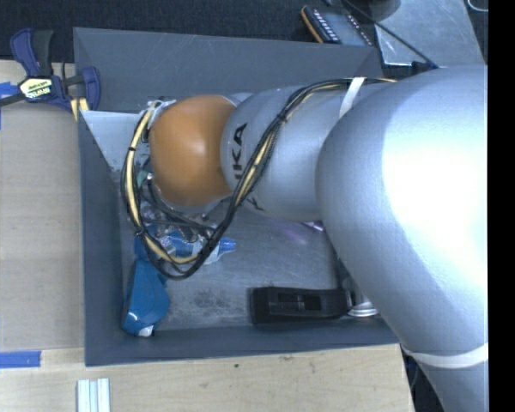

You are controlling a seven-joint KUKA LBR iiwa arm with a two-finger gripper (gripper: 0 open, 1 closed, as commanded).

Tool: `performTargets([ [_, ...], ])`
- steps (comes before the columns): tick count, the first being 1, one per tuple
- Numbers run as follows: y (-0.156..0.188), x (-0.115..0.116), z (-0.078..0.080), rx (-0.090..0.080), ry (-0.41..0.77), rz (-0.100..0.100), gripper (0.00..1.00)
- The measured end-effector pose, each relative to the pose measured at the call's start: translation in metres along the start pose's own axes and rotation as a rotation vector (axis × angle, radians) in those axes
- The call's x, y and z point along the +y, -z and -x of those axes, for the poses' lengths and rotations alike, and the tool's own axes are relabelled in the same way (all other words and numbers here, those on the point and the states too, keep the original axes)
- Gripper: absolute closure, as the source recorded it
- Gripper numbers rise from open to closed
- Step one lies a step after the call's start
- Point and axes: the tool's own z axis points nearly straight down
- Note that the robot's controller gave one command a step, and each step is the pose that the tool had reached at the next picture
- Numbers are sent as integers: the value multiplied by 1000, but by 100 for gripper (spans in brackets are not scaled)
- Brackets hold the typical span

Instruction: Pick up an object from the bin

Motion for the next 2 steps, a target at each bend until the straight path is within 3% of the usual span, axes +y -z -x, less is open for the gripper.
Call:
performTargets([
  [2,3,0,-1,2,-1,0,100],
])
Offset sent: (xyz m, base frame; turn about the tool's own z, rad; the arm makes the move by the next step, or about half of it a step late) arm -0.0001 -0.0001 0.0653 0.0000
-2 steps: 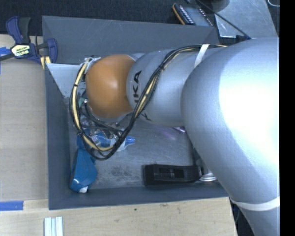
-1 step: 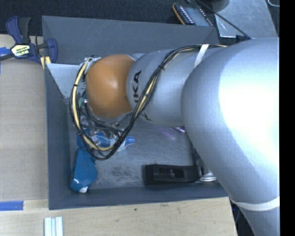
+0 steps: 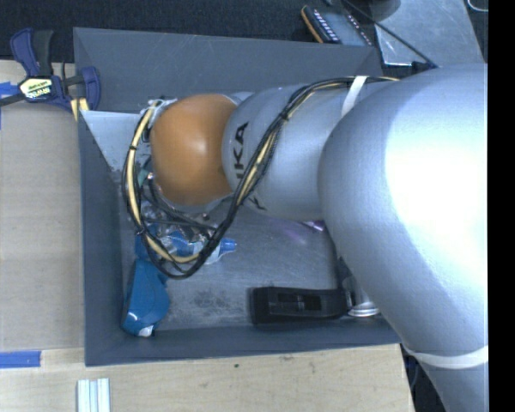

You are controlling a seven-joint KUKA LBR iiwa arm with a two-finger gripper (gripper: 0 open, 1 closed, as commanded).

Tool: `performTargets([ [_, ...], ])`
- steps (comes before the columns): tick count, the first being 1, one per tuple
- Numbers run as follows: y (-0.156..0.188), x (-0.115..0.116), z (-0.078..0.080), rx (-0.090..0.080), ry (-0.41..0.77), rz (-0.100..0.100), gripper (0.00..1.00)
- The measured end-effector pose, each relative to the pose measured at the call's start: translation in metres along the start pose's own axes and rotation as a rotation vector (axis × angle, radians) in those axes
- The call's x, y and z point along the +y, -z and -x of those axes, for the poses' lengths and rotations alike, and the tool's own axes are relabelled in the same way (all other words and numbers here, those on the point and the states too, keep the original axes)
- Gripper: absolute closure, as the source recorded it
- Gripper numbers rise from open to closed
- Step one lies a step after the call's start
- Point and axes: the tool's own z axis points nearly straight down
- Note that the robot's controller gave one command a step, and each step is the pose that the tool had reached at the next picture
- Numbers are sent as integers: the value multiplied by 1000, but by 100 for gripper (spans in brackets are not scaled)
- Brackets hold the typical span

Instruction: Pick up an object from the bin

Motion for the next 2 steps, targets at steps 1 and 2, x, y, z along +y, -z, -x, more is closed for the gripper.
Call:
performTargets([
  [1,20,0,-2,9,0,0,100],
  [2,42,-1,0,5,0,0,100],
])
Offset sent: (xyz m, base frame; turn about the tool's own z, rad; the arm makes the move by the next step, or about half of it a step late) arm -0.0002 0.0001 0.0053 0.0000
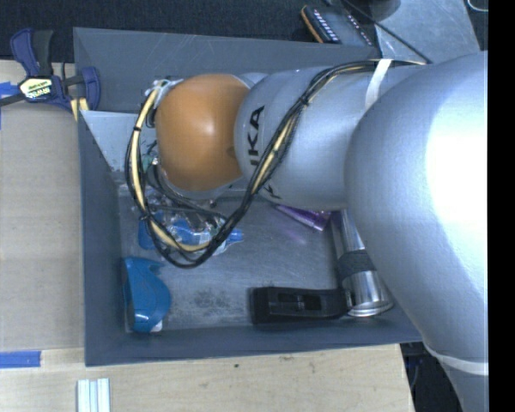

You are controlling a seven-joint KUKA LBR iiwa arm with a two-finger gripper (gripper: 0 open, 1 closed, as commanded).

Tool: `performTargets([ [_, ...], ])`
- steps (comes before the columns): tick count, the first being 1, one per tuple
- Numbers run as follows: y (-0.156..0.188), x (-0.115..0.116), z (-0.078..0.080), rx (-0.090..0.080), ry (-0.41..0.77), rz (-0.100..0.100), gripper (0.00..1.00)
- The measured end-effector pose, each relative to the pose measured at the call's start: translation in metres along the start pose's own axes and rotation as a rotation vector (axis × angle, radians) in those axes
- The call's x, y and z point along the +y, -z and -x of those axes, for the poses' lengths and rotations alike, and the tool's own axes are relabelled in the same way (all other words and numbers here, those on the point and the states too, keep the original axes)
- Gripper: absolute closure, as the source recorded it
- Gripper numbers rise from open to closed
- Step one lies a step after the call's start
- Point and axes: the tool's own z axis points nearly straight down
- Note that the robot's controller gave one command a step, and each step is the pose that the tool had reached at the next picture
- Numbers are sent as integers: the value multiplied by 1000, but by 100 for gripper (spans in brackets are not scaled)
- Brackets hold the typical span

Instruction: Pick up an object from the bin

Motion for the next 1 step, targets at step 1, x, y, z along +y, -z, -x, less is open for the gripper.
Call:
performTargets([
  [1,16,0,2,-5,0,0,100],
])
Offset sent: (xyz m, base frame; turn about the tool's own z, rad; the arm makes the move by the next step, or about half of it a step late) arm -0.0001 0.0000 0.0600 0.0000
